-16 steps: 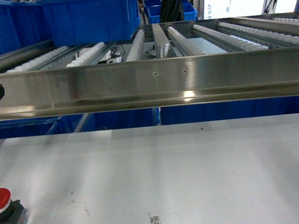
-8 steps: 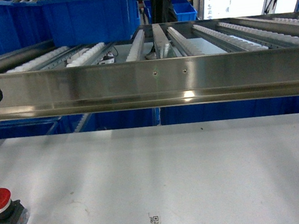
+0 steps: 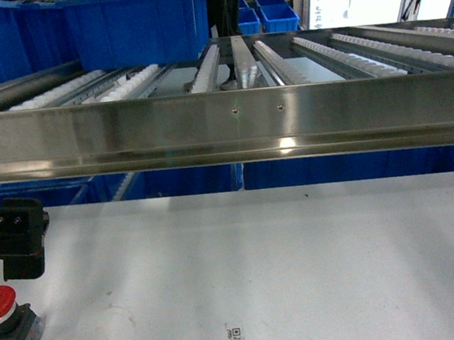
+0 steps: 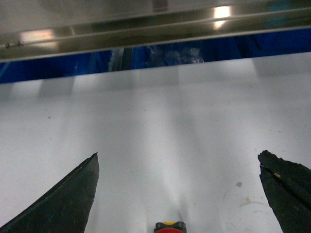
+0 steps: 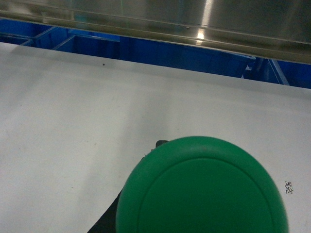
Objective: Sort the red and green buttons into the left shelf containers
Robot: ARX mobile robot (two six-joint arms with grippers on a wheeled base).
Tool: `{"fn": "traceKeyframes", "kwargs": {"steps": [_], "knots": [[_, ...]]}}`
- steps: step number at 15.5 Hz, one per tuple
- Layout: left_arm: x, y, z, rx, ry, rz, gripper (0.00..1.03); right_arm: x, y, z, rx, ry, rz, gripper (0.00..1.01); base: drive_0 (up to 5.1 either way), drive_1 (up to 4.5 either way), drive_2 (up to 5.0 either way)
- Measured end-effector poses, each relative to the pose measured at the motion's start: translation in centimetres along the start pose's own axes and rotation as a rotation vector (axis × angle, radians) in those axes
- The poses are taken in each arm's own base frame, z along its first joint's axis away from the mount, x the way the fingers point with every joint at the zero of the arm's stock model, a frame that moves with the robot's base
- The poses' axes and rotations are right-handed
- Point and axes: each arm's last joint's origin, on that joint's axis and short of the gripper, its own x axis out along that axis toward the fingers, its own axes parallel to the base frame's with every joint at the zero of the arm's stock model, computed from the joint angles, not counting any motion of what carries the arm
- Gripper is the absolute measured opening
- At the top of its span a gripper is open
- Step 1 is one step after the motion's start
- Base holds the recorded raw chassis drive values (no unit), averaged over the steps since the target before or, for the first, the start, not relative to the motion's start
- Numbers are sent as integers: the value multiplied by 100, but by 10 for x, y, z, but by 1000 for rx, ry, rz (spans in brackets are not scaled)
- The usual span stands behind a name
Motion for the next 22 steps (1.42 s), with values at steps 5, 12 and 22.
{"fn": "traceKeyframes", "kwargs": {"steps": [5, 12, 22], "knots": [[10, -6, -19, -72, 147, 23, 98, 0, 0, 0, 0, 0, 0, 26, 0, 0, 0], [24, 6, -53, -183, 247, 28, 98, 0, 0, 0, -1, 0, 0, 26, 0, 0, 0], [32, 5, -69, -213, 265, -27, 97, 0, 0, 0, -2, 0, 0, 26, 0, 0, 0]]}}
